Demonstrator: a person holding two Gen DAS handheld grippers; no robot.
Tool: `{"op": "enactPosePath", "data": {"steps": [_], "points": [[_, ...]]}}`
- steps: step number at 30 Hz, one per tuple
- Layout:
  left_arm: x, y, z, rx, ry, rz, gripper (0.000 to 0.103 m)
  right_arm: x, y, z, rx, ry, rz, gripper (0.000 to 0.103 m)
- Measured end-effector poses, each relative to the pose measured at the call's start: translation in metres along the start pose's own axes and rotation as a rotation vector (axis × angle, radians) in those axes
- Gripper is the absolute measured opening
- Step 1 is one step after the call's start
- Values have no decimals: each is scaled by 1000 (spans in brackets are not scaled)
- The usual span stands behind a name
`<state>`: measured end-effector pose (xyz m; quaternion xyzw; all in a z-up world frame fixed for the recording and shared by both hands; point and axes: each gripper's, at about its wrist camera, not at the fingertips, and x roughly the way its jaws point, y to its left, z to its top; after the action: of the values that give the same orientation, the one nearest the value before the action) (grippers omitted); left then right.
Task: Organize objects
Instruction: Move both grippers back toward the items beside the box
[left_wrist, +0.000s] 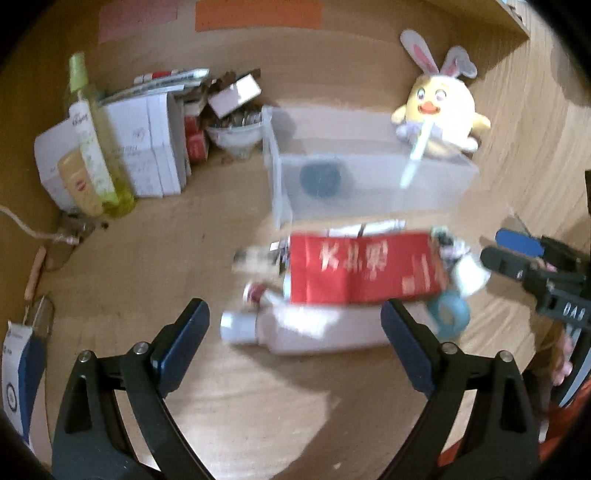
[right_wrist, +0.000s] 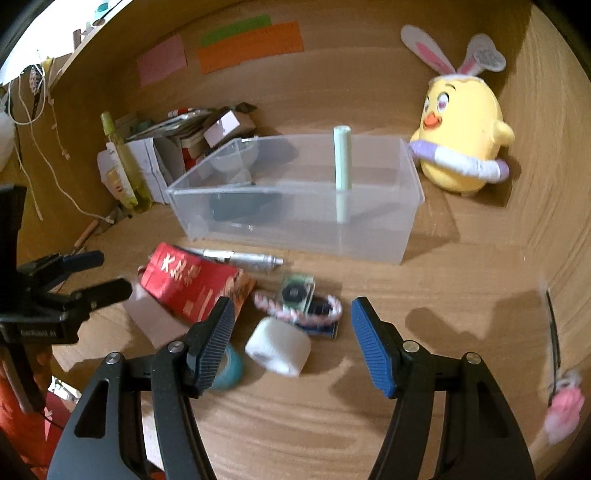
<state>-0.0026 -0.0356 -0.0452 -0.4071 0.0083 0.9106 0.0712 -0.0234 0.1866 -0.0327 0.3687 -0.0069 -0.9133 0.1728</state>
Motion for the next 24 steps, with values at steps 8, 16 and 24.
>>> {"op": "enactPosePath", "data": {"steps": [8,16,24], "points": [[6,15,-22,22,41,27,95,3,0,-16,18,40,7,62],[23,32,-8,34,79,-79,95,11,2,-20,39,70,21,62],[34,24,2,97,103,-163,95,21,1,-17,68,91,23,62]]}}
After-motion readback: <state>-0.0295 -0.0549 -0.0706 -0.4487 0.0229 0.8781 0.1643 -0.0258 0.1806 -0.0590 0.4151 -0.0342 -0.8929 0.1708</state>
